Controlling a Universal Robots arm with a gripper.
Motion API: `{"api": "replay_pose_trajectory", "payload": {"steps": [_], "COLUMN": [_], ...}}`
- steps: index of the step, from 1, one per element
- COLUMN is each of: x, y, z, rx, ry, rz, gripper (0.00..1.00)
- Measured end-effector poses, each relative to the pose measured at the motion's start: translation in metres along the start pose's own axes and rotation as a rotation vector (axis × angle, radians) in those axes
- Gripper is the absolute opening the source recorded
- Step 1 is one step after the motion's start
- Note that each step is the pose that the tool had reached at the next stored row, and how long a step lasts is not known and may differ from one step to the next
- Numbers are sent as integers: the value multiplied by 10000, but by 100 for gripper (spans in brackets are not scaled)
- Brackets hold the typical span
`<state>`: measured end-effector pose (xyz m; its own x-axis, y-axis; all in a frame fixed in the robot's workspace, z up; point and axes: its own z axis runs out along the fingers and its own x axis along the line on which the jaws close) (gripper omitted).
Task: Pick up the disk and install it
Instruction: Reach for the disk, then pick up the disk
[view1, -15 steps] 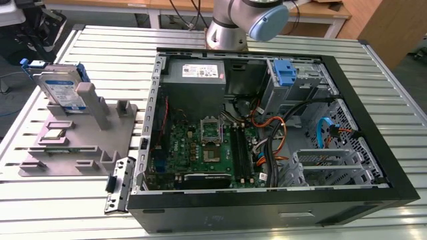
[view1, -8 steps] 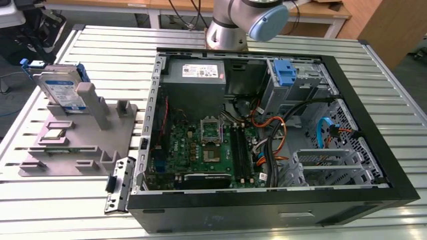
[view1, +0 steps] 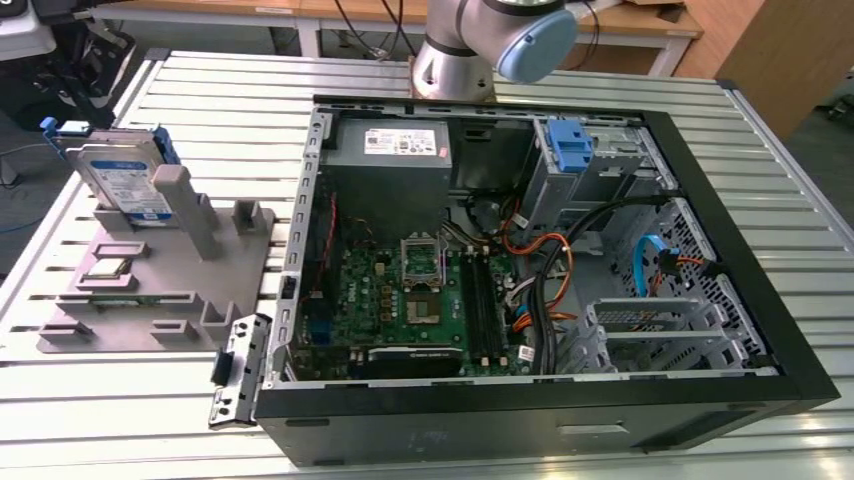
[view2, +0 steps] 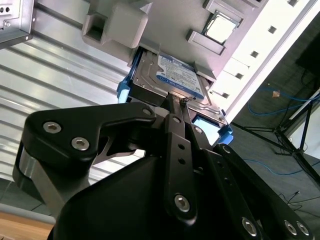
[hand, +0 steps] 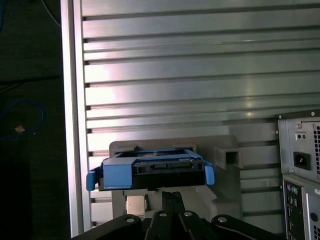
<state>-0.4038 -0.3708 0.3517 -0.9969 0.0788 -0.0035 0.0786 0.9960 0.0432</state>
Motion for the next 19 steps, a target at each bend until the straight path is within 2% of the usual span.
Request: {"api": "replay_pose_trajectory", "payload": {"steps": [16,19], "x": [0,0], "y": [0,0], "z": [6,6], "rx": [1,-1], "ry": [1,11], "rz": [-10,-243], "gripper": [11,11]}}
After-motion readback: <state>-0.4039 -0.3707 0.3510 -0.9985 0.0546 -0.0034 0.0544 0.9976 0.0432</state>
